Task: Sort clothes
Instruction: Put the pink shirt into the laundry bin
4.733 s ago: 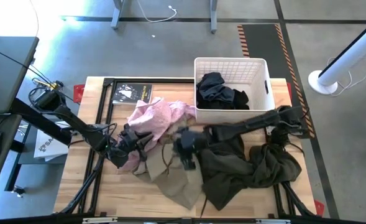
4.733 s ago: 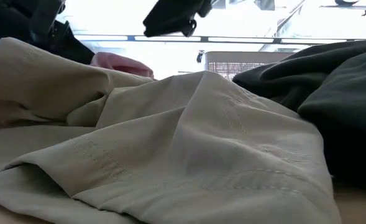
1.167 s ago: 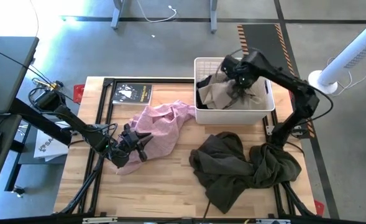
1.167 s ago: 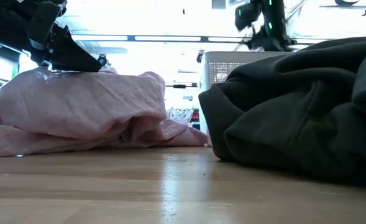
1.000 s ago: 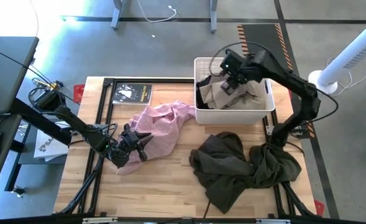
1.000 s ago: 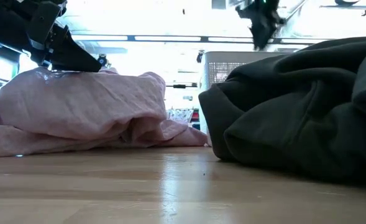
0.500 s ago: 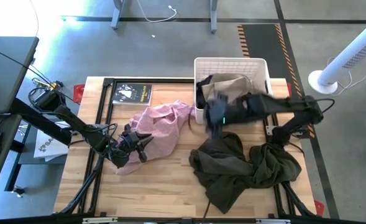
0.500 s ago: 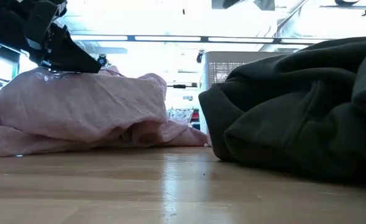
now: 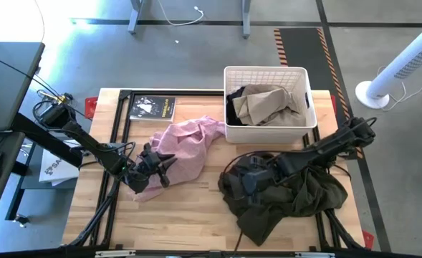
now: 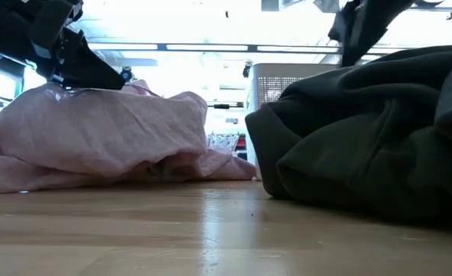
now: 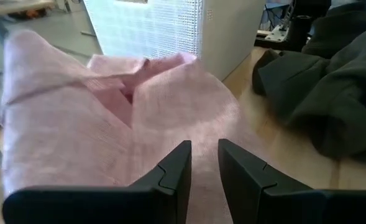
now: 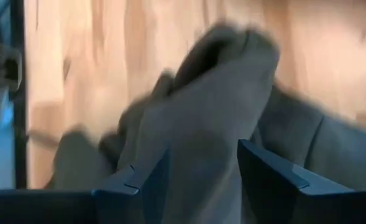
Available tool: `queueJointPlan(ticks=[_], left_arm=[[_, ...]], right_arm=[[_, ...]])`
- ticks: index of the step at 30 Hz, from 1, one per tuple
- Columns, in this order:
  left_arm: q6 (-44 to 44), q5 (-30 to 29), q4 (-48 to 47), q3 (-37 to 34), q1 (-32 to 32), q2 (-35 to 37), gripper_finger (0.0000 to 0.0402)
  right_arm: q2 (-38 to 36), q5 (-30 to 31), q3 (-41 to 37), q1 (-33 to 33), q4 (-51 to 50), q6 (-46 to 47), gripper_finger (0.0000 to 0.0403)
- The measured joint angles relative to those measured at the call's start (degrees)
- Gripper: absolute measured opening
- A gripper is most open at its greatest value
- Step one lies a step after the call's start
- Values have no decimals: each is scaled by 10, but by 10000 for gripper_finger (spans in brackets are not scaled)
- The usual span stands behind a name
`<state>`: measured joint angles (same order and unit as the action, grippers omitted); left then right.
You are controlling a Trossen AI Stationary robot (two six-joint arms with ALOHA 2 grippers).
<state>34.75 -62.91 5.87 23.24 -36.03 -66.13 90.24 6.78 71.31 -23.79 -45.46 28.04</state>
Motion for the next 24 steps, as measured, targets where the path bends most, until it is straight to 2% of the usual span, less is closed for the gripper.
queueJointPlan(ticks=[5,9,12,19,21,24], left_arm=[[45,83,-14,0,18,0,79],[151,141,-79,0,75,-21,77],[170,199,-115,2,132,-36,66],[112,452,-178,30,277,-98,6],[93,529,-160,38,297,-125,5],[66,646,-100,47,290,-157,2]], right_arm=[[0,68,-45,11,156,-54,212],[0,84,-63,17,283,-106,224],[0,87,-66,18,343,-139,225],[0,87,-66,18,387,-151,225],[0,87,-66,17,384,-151,225],[0,88,-66,13,384,-151,225]])
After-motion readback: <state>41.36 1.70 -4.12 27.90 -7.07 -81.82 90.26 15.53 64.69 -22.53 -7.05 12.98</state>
